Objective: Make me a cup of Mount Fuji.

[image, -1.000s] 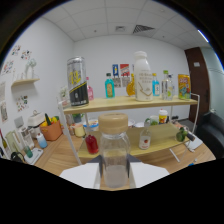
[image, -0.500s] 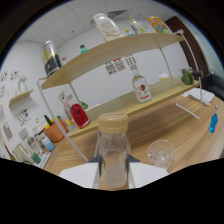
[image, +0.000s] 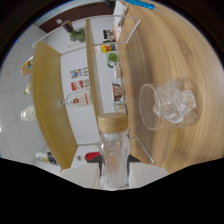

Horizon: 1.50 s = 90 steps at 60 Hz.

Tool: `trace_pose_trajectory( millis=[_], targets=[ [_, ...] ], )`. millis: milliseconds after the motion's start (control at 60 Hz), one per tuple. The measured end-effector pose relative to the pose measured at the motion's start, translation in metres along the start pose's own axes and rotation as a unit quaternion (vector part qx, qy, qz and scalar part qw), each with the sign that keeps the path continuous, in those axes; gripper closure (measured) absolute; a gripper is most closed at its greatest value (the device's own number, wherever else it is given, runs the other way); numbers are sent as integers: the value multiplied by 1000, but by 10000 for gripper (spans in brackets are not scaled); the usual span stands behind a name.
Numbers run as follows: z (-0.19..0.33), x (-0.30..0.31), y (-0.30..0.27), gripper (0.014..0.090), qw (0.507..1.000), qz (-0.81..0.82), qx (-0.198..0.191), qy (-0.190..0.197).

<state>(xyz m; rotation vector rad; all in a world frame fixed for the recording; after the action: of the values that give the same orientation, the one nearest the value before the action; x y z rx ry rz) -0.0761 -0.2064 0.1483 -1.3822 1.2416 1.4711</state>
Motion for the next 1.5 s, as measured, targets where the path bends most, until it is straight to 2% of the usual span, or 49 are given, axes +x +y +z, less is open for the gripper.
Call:
trace_pose_trajectory(
  millis=[167, 267, 400, 567, 683, 800, 867, 967, 1200, 1433, 1500],
  targets=[
    [0, -6, -5, 665, 993, 111, 3, -36],
    [0, -5, -7, 665, 991, 127, 6, -37],
    [-1, -3, -6, 666, 995, 96, 3, -19],
    [-8, -17, -1, 664, 993, -117, 9, 21],
    [-14, -44, -1, 663, 946, -320, 34, 43],
    [-11, -62, 8, 665, 863, -500, 53, 55],
    [-4, -52, 10, 665, 810, -578, 58, 77],
    [7, -16, 12, 666, 753, -647, 41, 113],
    [20, 66, 8, 665, 696, -695, -11, 180],
    [18, 101, 7, 657, 673, -709, -45, 204],
    [14, 100, 9, 647, 671, -714, -42, 196]
  ],
)
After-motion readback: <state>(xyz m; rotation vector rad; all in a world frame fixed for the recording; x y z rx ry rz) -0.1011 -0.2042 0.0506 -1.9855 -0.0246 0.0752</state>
